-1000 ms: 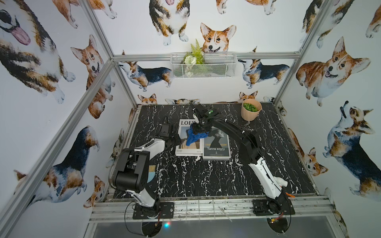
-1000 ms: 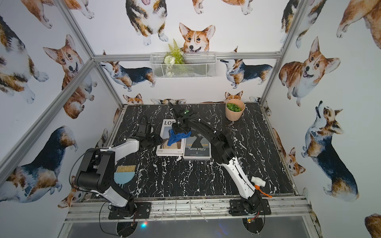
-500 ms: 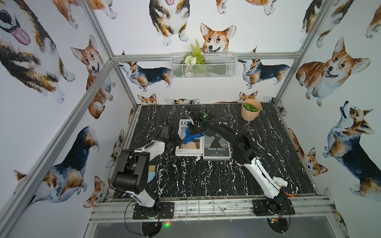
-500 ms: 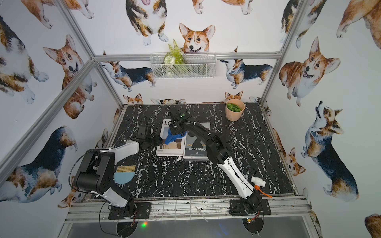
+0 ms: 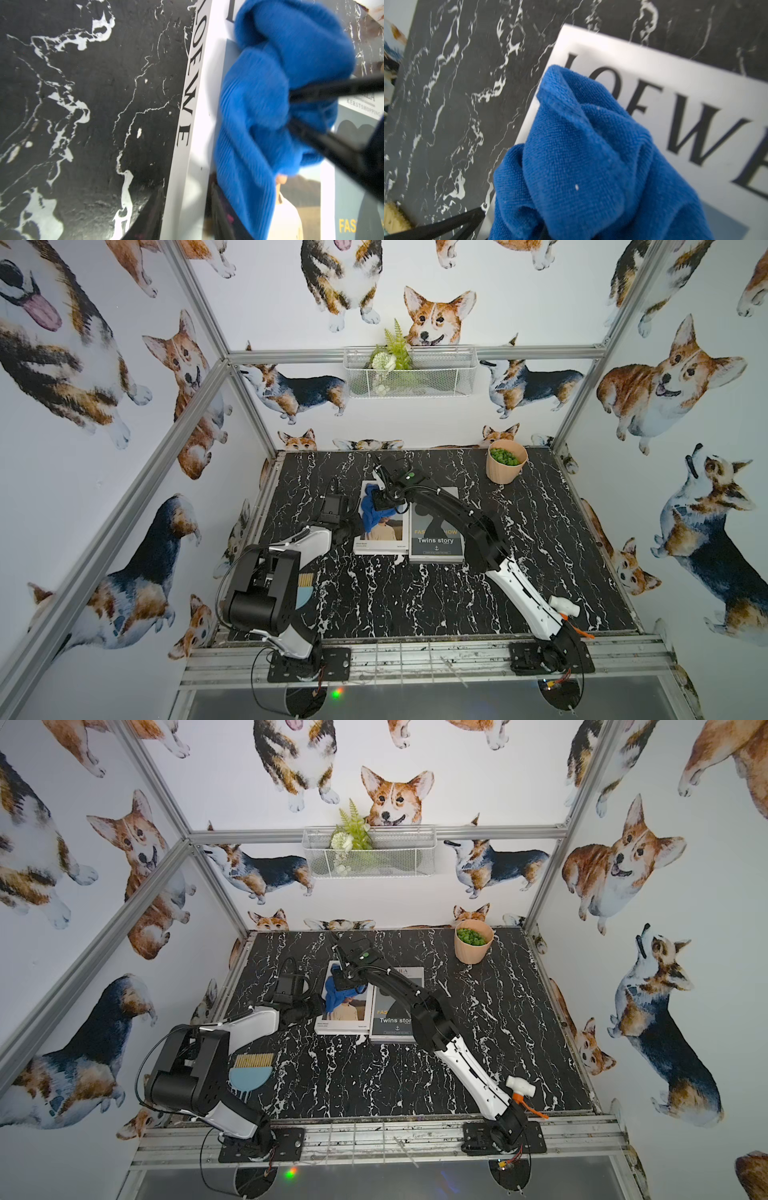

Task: Wipe the cover of the book
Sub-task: Wipe the dirt from the cover of the book.

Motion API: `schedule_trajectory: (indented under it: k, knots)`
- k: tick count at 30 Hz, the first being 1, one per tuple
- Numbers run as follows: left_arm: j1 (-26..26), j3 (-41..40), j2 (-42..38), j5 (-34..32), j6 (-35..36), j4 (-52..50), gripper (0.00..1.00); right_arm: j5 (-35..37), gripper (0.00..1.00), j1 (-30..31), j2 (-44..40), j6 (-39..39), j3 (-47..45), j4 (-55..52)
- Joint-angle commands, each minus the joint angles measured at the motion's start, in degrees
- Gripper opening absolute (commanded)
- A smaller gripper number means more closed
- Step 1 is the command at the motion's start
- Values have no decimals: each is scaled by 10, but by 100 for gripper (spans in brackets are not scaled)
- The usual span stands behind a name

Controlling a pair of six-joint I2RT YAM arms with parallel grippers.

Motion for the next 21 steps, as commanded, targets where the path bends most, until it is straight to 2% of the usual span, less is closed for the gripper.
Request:
schedule_trajectory:
  k: [1,7,11,18,21]
  knots:
    - [1,-6,1,-50,14,-123,40,49,0,-35,-1,19,-30,-67]
    - [1,-1,7,-48,13,-123,40,50,0,-63,-37,8,-65,-56]
    - [1,0,8,-45,12,-121,40,13,0,-55,-36,23,-63,-32]
    - [1,-6,7,-43,12,-120,40,-21,0,2,46,33,46,-11]
    - [1,-9,7,-45,13,-120,40,-20,0,13,62,41,54,-5]
